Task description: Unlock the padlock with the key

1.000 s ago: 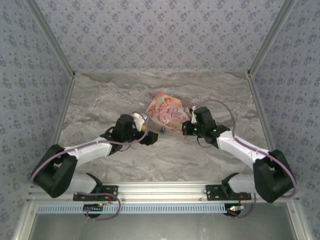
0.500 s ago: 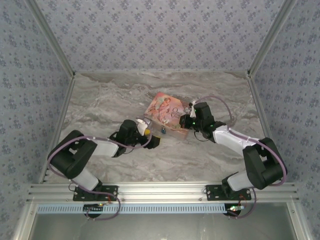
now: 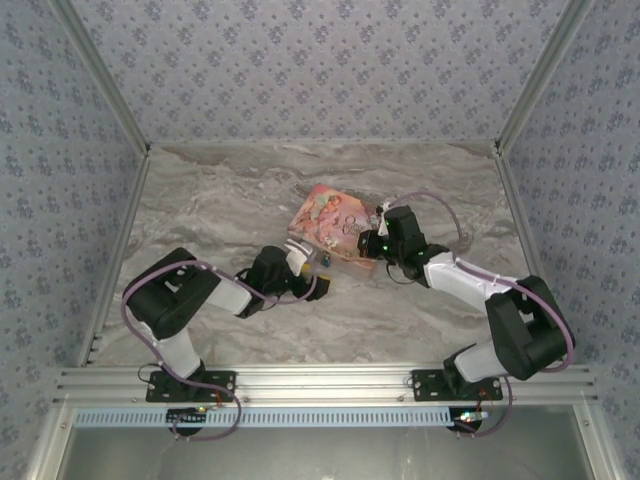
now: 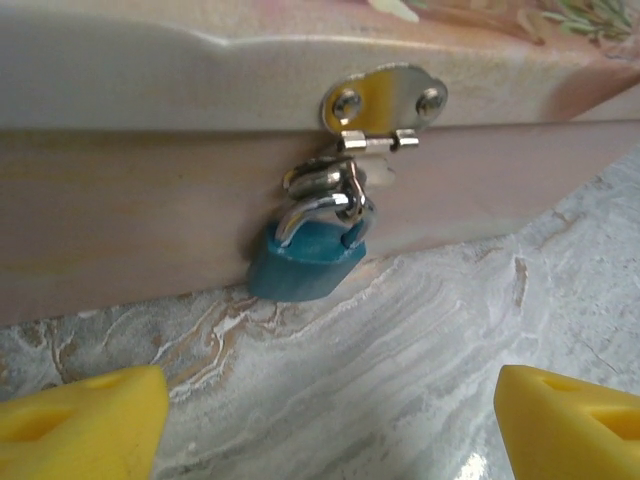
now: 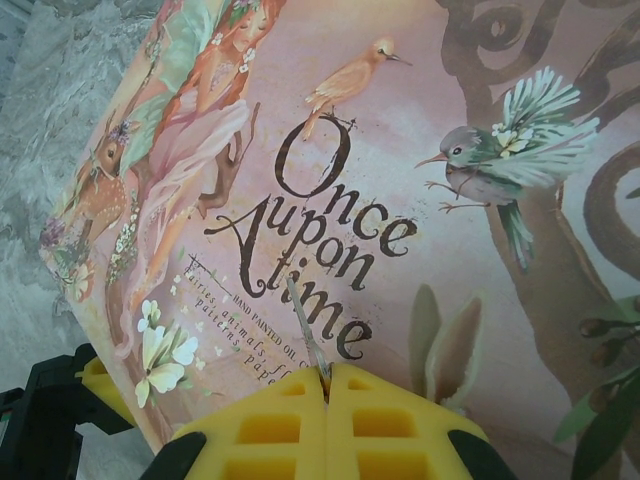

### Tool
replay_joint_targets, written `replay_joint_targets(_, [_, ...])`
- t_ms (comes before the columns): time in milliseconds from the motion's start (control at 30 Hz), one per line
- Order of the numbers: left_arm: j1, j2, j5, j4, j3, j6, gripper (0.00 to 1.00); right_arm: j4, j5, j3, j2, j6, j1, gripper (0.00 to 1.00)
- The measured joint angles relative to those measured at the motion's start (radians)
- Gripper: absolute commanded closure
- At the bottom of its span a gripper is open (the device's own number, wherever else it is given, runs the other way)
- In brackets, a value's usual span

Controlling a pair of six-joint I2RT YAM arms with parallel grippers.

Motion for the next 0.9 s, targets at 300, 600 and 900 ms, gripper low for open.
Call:
replay_joint_targets(300, [-0.032, 0.006, -0.069, -0.002, 0.042, 0.034, 0.21, -0.004, 0.013, -0.001, -0.003, -0.001, 0.002, 1.0])
replay_joint_targets(600, [-0.056, 0.012, -0.134, -0.039, 0.075, 0.065, 0.31, -0.004, 0.013, -0.001, -0.004, 0.0, 0.005, 1.0])
replay_joint_targets(900, [-0.084, 0.046, -0.186, -0.084, 0.117, 0.072, 0.43, -0.004, 0.017, -0.001, -0.004, 0.0, 0.005, 1.0])
